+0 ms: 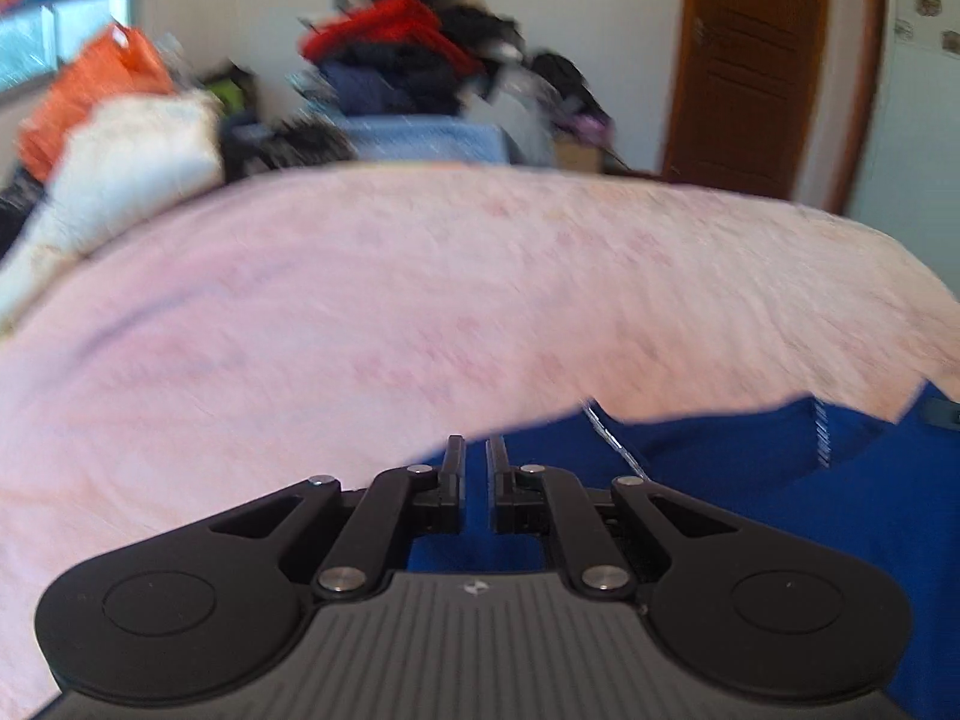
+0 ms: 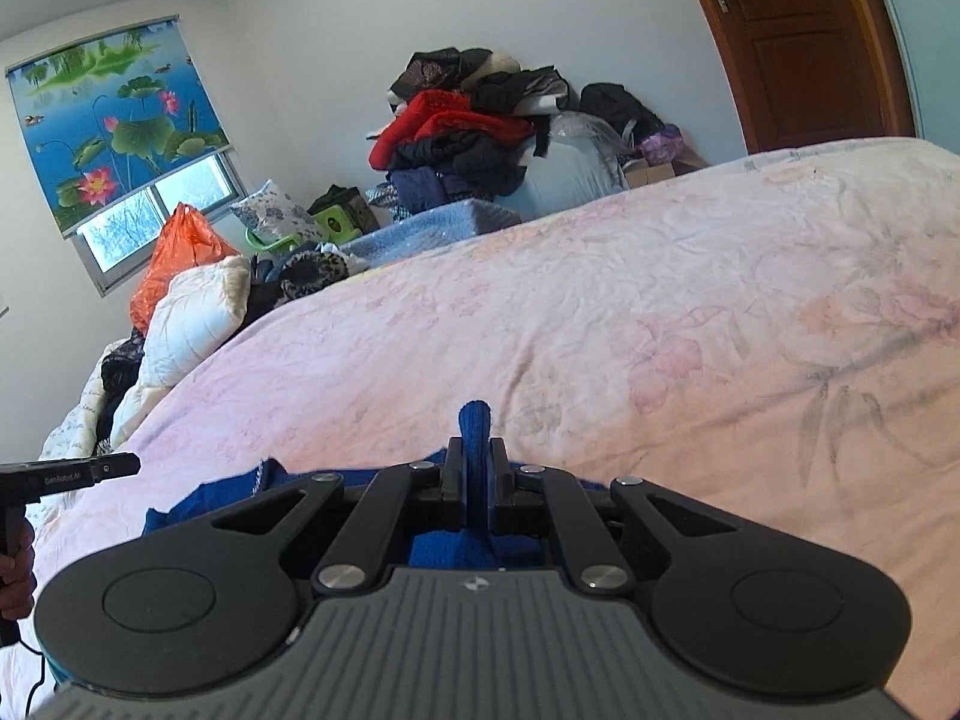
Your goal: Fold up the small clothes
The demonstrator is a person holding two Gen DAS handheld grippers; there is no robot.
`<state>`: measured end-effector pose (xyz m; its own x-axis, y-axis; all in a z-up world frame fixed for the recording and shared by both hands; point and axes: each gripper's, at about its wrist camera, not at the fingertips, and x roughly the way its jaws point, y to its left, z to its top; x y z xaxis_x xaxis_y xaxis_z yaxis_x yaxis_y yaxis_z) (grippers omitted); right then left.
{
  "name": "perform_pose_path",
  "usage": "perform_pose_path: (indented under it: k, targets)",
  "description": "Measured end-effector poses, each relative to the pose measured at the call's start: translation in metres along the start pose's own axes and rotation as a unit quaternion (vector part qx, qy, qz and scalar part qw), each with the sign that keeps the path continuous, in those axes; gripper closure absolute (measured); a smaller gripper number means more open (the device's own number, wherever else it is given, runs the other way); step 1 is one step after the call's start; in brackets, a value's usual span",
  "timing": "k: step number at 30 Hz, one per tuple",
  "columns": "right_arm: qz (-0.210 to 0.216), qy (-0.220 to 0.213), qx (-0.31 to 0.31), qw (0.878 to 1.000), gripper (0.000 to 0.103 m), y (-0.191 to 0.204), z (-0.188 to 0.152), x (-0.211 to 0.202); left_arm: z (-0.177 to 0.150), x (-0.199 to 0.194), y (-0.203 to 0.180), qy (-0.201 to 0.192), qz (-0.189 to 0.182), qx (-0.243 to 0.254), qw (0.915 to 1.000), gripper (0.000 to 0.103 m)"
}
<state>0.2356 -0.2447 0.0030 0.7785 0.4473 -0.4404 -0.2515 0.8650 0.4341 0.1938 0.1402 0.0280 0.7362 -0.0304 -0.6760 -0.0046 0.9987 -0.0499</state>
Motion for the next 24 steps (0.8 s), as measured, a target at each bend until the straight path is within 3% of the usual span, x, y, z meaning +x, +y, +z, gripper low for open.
perform_pose_path:
  k: [2, 5, 9, 10, 12, 14, 18, 19, 22, 24]
  targets:
    - [0.002, 0.01, 0.003, 1.0, 0.094, -0.004, -0.005, 0.002, -0.005, 0.007, 0.003, 0.037, -0.033, 0.005, 0.9988, 0.096]
    - [0.006, 0.022, 0.021, 1.0, 0.093, -0.012, -0.01, 0.005, -0.013, 0.021, 0.004, 0.084, -0.052, 0.014, 0.995, 0.092]
    - [0.009, 0.035, 0.039, 0.999, 0.09, -0.019, -0.015, 0.009, -0.018, 0.031, 0.006, 0.093, -0.059, 0.019, 0.9937, 0.091]
    - [0.008, 0.038, 0.039, 0.998, 0.089, -0.02, -0.016, 0.01, -0.016, 0.032, 0.006, 0.093, -0.064, 0.017, 0.9935, 0.086]
    - [0.005, 0.045, 0.042, 0.998, 0.086, -0.021, -0.018, 0.011, -0.015, 0.033, 0.004, 0.093, -0.077, 0.02, 0.9925, 0.065]
    - [0.003, 0.055, 0.044, 0.998, 0.083, -0.023, -0.019, 0.014, -0.015, 0.033, -0.003, 0.085, -0.078, 0.033, 0.9928, 0.028]
    - [0.019, 0.071, 0.041, 0.996, 0.057, -0.023, -0.02, 0.018, -0.016, 0.039, -0.012, 0.076, -0.04, 0.069, 0.9939, 0.027]
    - [0.023, 0.076, 0.039, 0.996, 0.055, -0.022, -0.021, 0.02, -0.017, 0.042, -0.01, 0.078, -0.03, 0.065, 0.9944, 0.027]
    - [0.018, 0.078, 0.015, 0.997, 0.053, -0.015, -0.02, 0.023, -0.019, 0.047, 0.002, 0.081, -0.045, 0.03, 0.9952, 0.028]
    - [0.015, 0.078, 0.006, 0.997, 0.066, -0.013, -0.02, 0.025, -0.019, 0.046, 0.006, 0.08, -0.053, 0.014, 0.9953, 0.035]
